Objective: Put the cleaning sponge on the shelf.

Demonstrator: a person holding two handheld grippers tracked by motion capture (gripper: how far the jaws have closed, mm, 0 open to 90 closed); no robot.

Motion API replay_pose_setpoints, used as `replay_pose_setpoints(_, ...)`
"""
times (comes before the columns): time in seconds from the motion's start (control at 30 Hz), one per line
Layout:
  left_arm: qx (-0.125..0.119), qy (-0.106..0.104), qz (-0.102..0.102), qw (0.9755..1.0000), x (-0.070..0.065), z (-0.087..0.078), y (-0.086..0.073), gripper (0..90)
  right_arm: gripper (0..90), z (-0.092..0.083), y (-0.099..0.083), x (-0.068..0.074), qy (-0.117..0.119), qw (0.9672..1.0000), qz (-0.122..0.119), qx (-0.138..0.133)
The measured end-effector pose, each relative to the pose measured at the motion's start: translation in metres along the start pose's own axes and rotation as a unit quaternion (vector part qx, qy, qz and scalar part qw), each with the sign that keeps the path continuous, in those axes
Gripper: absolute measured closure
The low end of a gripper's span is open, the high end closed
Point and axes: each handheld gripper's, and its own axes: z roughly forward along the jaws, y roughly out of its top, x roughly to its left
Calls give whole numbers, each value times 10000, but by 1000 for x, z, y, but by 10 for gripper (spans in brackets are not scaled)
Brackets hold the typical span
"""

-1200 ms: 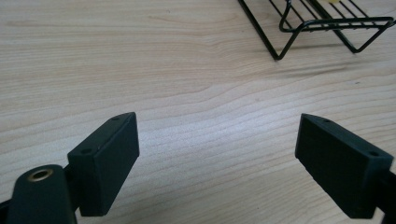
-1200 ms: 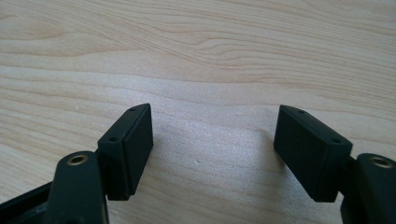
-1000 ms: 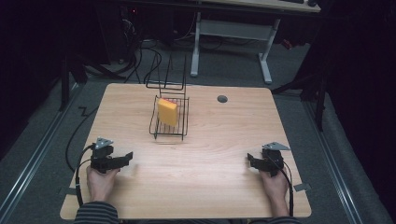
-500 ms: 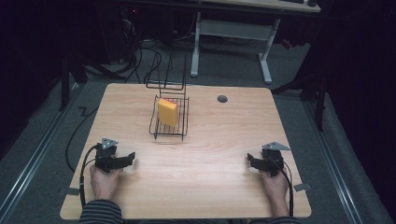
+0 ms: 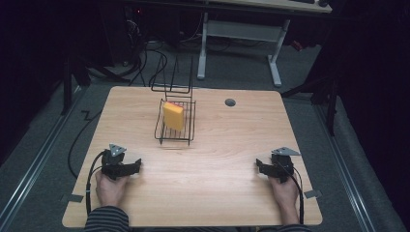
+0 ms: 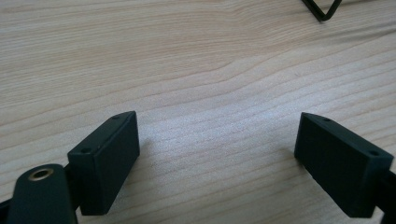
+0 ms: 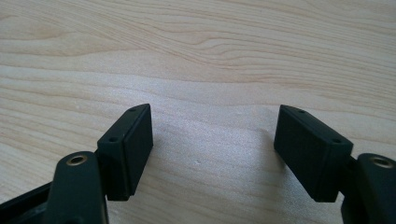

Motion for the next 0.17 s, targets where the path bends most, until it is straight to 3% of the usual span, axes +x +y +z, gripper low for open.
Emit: replay_pose_setpoints(0.17,12,-9,-1,10000,0,0,0,146,284,0,0,0,0,10000,-2,0)
